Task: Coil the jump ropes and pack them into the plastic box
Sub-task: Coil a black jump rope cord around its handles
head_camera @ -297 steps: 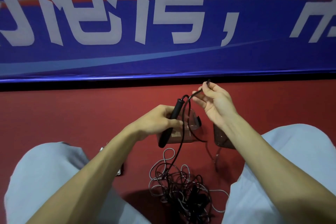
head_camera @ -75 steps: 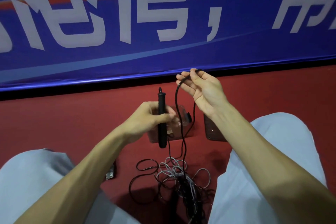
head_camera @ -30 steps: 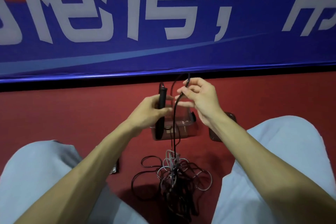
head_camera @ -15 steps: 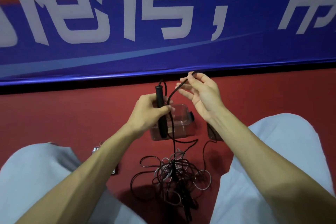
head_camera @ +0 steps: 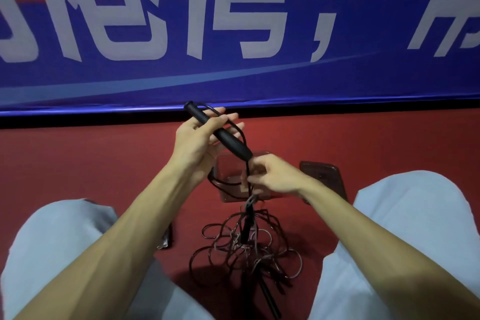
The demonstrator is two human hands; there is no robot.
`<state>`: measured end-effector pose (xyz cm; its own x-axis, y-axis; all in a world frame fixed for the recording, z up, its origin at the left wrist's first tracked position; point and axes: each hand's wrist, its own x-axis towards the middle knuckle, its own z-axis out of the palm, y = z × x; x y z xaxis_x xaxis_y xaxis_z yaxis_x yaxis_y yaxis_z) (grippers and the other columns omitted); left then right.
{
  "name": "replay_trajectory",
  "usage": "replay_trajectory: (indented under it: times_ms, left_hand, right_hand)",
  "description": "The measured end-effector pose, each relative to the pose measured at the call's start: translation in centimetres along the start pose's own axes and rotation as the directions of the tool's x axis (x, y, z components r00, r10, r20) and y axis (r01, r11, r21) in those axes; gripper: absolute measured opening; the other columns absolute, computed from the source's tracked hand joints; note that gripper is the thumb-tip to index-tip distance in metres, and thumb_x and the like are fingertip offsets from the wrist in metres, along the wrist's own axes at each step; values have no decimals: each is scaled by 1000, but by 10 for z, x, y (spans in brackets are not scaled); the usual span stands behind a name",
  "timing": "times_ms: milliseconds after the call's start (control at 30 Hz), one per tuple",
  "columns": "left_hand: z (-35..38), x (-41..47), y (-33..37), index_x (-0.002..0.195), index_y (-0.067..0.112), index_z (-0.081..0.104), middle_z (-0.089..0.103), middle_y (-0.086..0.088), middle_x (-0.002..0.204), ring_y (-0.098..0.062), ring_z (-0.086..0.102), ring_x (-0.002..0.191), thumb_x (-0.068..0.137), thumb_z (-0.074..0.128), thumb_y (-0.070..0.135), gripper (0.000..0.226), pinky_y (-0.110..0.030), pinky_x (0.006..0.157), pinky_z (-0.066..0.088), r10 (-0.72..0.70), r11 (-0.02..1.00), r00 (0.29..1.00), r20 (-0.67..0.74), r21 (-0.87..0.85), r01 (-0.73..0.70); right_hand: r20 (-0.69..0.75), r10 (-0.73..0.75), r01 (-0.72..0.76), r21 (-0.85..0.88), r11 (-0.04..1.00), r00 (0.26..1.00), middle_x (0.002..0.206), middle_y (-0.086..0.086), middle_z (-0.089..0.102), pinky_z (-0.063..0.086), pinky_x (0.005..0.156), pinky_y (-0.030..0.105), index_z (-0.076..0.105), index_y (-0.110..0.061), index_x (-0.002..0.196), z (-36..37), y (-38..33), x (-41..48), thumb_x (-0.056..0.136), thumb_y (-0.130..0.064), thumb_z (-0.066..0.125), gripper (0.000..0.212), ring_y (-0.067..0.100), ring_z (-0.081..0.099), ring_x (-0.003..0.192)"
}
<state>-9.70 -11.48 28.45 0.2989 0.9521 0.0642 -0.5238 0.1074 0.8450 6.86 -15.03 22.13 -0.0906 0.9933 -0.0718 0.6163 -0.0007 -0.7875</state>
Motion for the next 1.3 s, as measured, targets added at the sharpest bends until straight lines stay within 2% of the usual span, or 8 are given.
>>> replay_trajectory:
  times_ms: [133,233,433,600,733,1000,1167,1300]
  left_hand:
    - [-2,2,1,106,2,57,73,-19,105,-33,73,92,95,55,-2,11,-38,83,59,33,999,999,-12,29,-33]
    - [-3,4,-2,102,3,58,72,-19,105,-30,73,89,96,56,3,6,-41,84,59,25,992,999,-30,121,-21]
    - [-9,7,-15,96,9,63,72,-18,107,-26,74,87,94,61,7,4,-43,87,56,-34,900,999,3,436,29]
    - [-14,8,-26,98,9,69,73,-14,104,-21,71,93,91,65,7,9,-32,85,55,-61,686,983,171,723,-83]
    - [-13,3,-34,101,9,70,74,-9,97,-10,68,82,91,65,7,11,-26,83,54,-140,579,959,245,806,-122]
    - [-16,5,-39,96,12,69,69,1,78,-5,63,69,92,64,6,9,-20,72,51,-241,466,912,333,864,-193]
    - [-22,5,-47,80,20,60,66,4,71,-3,59,59,92,64,15,13,-21,62,47,-360,149,868,343,939,-309]
    - [-21,7,-50,87,16,66,72,2,77,-10,68,72,91,65,13,5,-30,76,55,-208,352,940,271,917,-186]
  right_hand:
    - [-242,-30,-23,-213,977,970,76,-4,72,50,66,23,61,-35,66,-2,5,7,83,0,65,39,12,67,75]
    - [-370,-44,20,-67,998,928,70,-6,68,47,61,12,67,-26,74,-4,-3,2,82,0,68,27,6,63,66]
    - [-512,-103,227,186,956,853,75,6,72,58,64,26,68,-22,79,-9,-12,-7,85,2,66,24,13,70,71]
    - [-679,-210,396,129,909,704,76,3,71,59,63,28,68,-22,82,-11,-26,-12,84,0,68,22,20,70,73]
    - [-667,-62,367,327,871,743,75,3,69,58,62,28,66,-20,81,-14,-26,-12,87,5,64,25,14,70,70]
    - [-737,133,348,460,817,663,75,4,64,56,57,25,62,-15,84,-23,-20,-11,90,-1,63,15,13,66,70]
    - [-799,139,452,463,762,585,78,2,60,55,50,27,52,-16,87,-40,-28,-11,95,-8,58,13,12,65,59]
    - [-732,162,360,500,788,662,80,6,59,54,48,26,53,-9,92,-40,-22,-13,95,-7,58,7,11,65,57]
